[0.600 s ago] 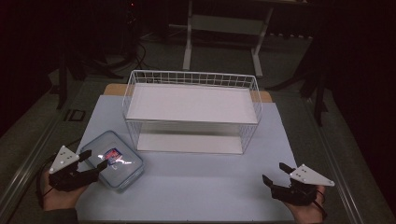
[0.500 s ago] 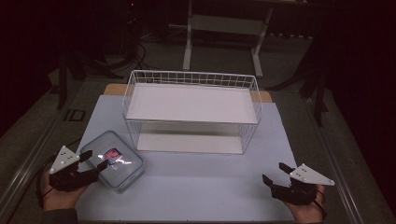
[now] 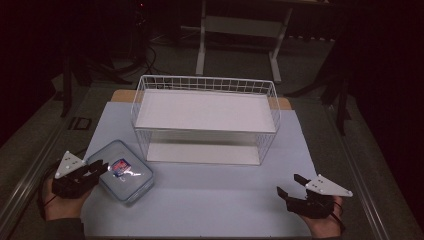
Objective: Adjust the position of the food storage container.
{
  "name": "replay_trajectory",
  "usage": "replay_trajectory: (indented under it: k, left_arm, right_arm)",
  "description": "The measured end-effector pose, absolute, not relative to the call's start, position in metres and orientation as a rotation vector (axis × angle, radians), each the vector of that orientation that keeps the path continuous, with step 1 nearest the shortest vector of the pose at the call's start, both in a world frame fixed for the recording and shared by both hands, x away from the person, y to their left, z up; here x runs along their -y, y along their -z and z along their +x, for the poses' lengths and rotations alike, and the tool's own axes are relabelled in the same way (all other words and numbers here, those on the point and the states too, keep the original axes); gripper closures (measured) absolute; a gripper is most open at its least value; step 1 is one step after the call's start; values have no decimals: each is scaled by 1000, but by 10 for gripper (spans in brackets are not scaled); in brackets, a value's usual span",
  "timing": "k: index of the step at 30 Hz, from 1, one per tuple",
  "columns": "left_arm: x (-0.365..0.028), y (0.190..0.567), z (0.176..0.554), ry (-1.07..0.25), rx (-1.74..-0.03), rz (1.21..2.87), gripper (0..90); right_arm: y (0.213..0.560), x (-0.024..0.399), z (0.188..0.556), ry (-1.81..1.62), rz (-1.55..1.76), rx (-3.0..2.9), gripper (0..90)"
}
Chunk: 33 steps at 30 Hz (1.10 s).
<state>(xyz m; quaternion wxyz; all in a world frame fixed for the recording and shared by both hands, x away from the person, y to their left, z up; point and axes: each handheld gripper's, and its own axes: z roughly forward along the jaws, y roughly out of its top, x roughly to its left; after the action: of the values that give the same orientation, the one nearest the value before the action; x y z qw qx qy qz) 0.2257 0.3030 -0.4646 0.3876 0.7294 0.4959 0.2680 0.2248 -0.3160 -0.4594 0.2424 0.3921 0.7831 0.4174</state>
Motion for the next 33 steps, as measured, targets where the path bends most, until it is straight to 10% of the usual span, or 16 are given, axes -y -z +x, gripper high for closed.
replay_trajectory:
  k: [3, 33]
  left_arm:
    - [-309, 464, 239, -718, -1308, 1882, 887]
    - [-358, 484, 290, -684, -1494, 1980, 892]
  right_arm:
    - [459, 314, 225, -1142, 1065, -2138, 251]
    - [461, 316, 227, -1160, 1092, -2125, 255]
